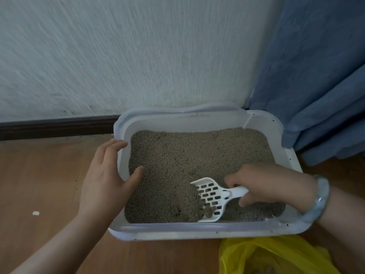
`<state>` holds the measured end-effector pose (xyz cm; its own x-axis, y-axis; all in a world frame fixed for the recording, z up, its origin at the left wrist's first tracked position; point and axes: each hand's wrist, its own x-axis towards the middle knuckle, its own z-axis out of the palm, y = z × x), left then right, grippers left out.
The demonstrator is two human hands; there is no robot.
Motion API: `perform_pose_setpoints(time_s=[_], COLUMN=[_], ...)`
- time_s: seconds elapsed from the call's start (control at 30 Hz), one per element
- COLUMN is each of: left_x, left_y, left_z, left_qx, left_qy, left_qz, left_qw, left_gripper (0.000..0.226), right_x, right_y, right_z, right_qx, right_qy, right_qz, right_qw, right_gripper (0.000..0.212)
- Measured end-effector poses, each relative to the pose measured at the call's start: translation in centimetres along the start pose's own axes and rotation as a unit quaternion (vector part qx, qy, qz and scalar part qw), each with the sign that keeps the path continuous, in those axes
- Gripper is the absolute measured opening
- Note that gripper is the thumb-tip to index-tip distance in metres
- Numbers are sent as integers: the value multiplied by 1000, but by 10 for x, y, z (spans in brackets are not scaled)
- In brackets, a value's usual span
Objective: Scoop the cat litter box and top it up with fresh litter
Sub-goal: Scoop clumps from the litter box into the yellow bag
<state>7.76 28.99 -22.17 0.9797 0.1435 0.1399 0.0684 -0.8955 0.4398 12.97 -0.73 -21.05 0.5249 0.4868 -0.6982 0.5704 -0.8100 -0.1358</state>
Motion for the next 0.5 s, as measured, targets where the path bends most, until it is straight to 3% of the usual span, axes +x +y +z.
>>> perform_pose_setpoints(time_s=[0.27,0.5], left_x=[0,-1], left_y=[2,1], left_z=[-1,-1], left_qx=[-6,-10], left_qy=[2,0], left_qz=[-1,5], left_qw=[1000,1000], left_gripper=[58,57], right_x=[26,58], right_y=[-33,-55], right_z=[-5,4], right_qx=[-35,55], right_qy=[53,57], right_qz=[-54,-116], right_qw=[997,990], right_gripper=[31,28])
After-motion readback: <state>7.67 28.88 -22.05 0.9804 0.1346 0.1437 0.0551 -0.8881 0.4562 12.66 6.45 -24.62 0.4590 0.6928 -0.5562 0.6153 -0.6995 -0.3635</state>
